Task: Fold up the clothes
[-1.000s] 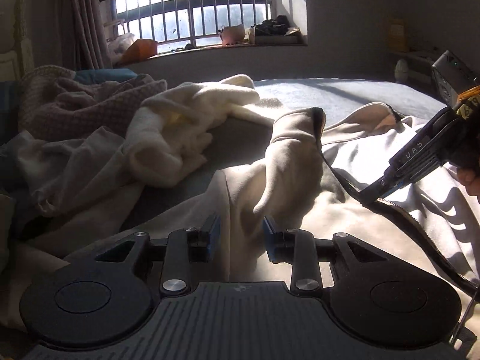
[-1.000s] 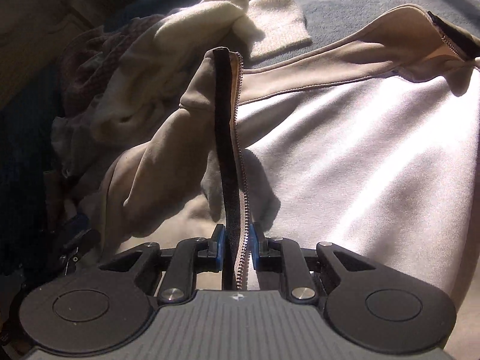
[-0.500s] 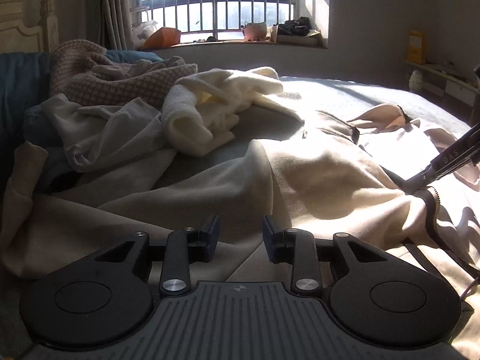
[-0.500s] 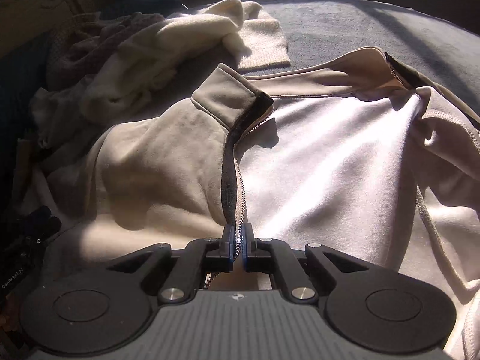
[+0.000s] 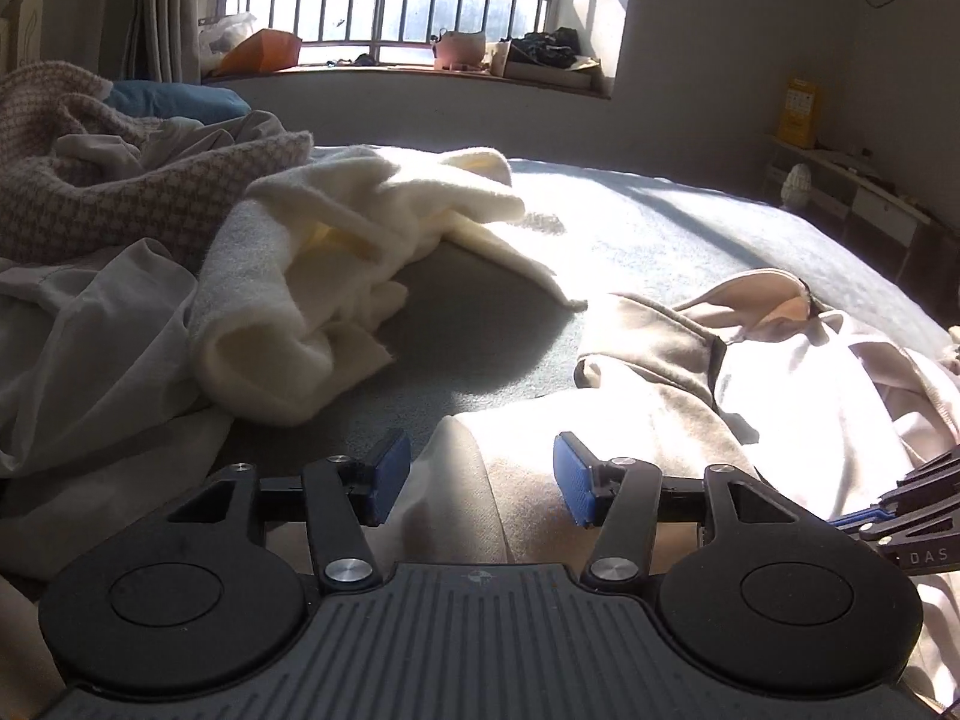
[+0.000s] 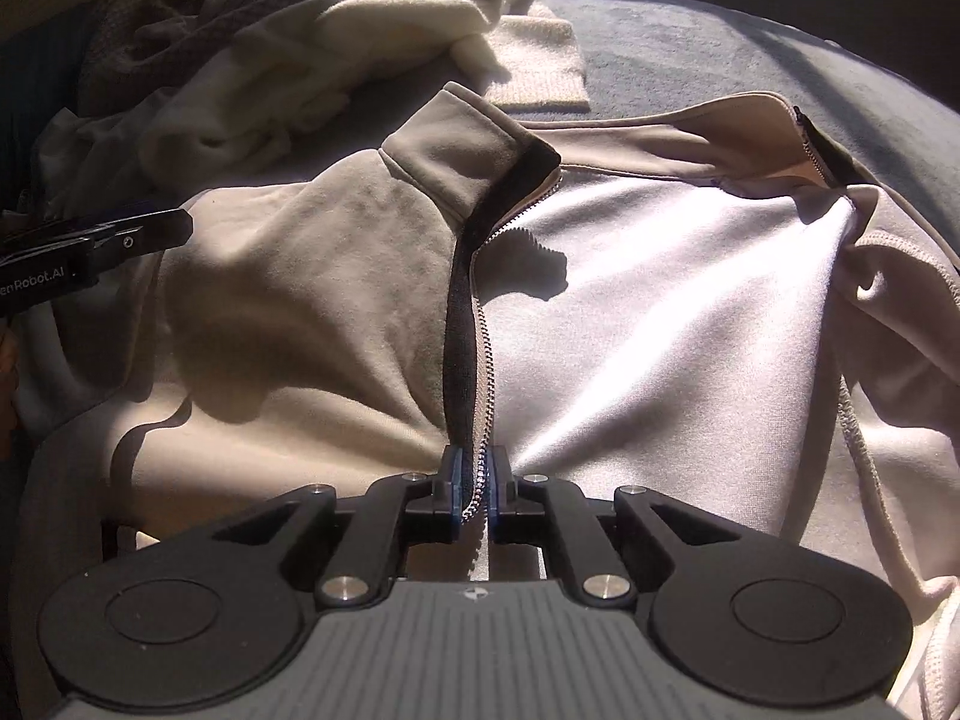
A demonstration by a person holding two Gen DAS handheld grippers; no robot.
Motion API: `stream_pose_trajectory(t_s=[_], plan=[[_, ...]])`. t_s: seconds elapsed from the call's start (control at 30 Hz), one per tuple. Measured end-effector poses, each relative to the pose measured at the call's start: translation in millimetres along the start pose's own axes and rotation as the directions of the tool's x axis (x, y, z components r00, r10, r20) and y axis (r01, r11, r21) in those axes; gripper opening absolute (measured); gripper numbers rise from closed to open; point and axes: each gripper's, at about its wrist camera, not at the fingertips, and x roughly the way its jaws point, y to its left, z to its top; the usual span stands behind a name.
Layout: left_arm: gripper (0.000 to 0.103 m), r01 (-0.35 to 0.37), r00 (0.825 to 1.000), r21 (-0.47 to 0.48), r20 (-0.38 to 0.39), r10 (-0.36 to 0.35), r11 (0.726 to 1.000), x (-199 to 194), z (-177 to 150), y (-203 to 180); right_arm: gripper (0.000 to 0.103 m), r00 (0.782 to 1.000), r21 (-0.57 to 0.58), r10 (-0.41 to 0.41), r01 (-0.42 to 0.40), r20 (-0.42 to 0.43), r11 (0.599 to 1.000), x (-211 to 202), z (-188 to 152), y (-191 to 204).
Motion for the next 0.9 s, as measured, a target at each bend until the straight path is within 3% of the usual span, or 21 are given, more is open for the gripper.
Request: stream_pose_trajectory(t_s=[0.17, 0.27, 0.33, 0.37, 0.4, 0.47, 0.5, 0.53, 0.7, 0.83, 0.9], plan=[[0.054, 0.085, 0.985, 0.111, -0.158, -0.066, 0.990, 60, 29, -2, 0.007, 1.000, 0.013, 0.023, -0.023, -0.002, 1.000, 1, 0, -5], [0.054, 0.203, 0.941, 0.154, -0.303, -0.149, 0.967, 87, 38, -6, 0.007, 0.999, 0.023, 0.040, -0.040, -0.001, 0.999, 2, -1, -8], [0.053, 0.239, 0.925, 0.182, -0.342, -0.167, 0.954, 95, 39, -11, 0.007, 0.999, 0.030, 0.051, -0.051, 0.000, 0.998, 2, -1, -10], [0.048, 0.255, 0.919, 0.194, -0.354, -0.174, 0.947, 96, 40, -14, 0.007, 0.998, 0.034, 0.056, -0.056, 0.001, 0.998, 2, 0, -11], [0.035, 0.274, 0.913, 0.196, -0.361, -0.191, 0.942, 95, 41, -15, 0.008, 0.998, 0.038, 0.062, -0.062, 0.001, 0.997, 2, -1, -12], [0.019, 0.302, 0.903, 0.181, -0.370, -0.220, 0.936, 92, 41, -17, 0.007, 0.997, 0.047, 0.071, -0.071, 0.003, 0.996, 2, -1, -14], [0.011, 0.300, 0.904, 0.169, -0.365, -0.223, 0.939, 89, 40, -17, 0.007, 0.997, 0.051, 0.076, -0.076, 0.003, 0.996, 2, -1, -15], [0.009, 0.300, 0.906, 0.152, -0.353, -0.232, 0.942, 85, 39, -16, 0.007, 0.997, 0.055, 0.080, -0.081, 0.004, 0.995, 2, -1, -16], [0.006, 0.201, 0.965, 0.069, -0.187, -0.185, 0.977, 56, 46, -3, 0.007, 0.996, 0.062, 0.089, -0.089, 0.013, 0.994, 3, -3, -17], [0.006, 0.099, 0.993, 0.044, -0.072, -0.096, 0.994, 49, 51, -1, 0.007, 0.996, 0.067, 0.085, -0.086, 0.019, 0.994, 4, -3, -16], [0.006, 0.030, 0.997, 0.108, -0.068, -0.023, 0.994, 61, 38, -11, 0.007, 0.996, 0.068, 0.082, -0.083, 0.021, 0.994, 4, -3, -15]])
